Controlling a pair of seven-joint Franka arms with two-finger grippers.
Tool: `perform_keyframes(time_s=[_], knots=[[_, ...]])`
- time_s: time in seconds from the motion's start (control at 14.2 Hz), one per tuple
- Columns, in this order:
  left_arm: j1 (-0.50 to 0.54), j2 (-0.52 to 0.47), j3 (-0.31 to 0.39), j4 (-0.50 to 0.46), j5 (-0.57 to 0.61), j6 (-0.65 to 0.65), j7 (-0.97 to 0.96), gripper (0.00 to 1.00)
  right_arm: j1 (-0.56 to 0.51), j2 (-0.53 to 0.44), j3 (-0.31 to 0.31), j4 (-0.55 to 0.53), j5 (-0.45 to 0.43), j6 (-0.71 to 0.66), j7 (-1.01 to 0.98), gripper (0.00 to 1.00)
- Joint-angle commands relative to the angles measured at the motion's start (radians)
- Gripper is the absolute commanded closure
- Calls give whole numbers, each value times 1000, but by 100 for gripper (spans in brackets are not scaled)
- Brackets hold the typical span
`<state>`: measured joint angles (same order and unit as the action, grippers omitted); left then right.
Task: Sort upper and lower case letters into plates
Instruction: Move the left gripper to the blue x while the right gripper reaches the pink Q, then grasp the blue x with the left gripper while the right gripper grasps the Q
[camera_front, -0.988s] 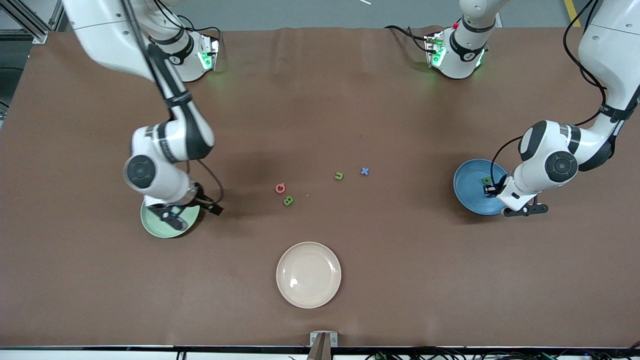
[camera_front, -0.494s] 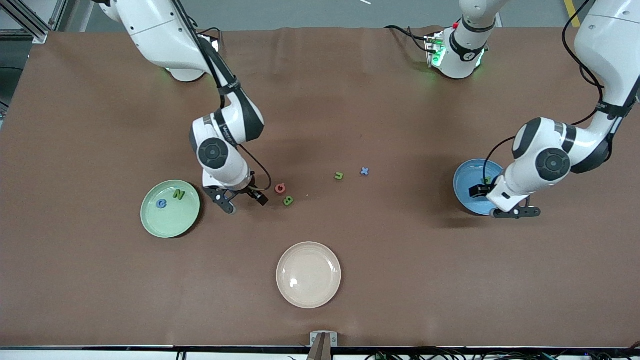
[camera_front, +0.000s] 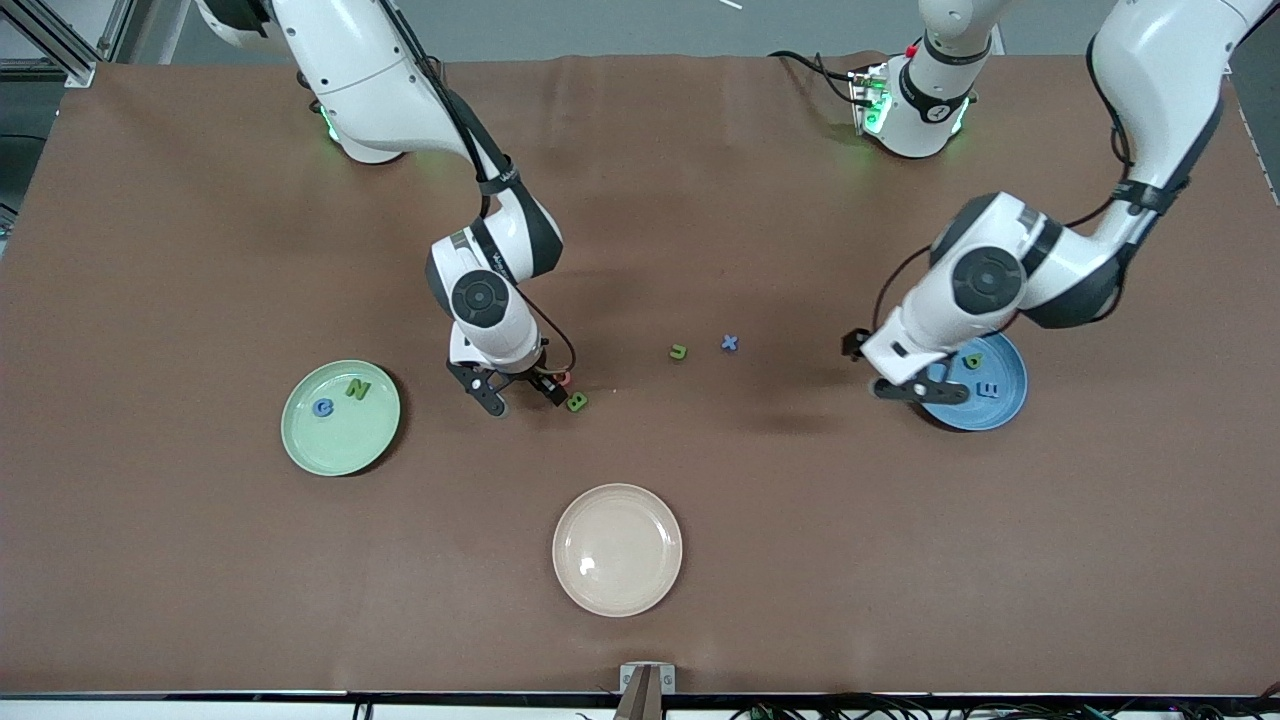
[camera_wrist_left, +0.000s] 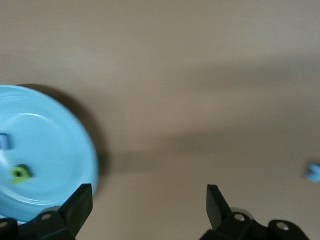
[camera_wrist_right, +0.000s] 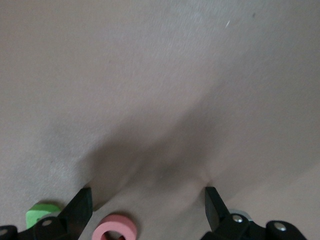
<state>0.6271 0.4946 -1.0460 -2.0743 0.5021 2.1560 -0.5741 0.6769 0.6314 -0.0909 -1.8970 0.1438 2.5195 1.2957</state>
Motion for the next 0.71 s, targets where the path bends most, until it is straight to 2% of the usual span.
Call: perform_keyframes(time_s=[0.0,0.14,0.28,0.49,0.56,0.63], knots=[[-70,25,-32,-4,-14,30,-33,0,32,28,-13,47,2,-4,50,5],[-142,51,-29,-7,-10,102,-90,0,44,25,-13,47,3,-10,56,8],[-211,88,-17,-9,-1,163,-148,0,52,25,-13,47,3,-10,65,16],[-357,99,93,-20,1,205,-184,1,52,24,-13,47,2,-14,63,41],[-406,101,137,-20,1,225,-194,1,52,22,-13,47,2,-16,62,53],[-464,110,197,-17,1,252,-204,1,49,21,-13,47,2,-19,59,70]])
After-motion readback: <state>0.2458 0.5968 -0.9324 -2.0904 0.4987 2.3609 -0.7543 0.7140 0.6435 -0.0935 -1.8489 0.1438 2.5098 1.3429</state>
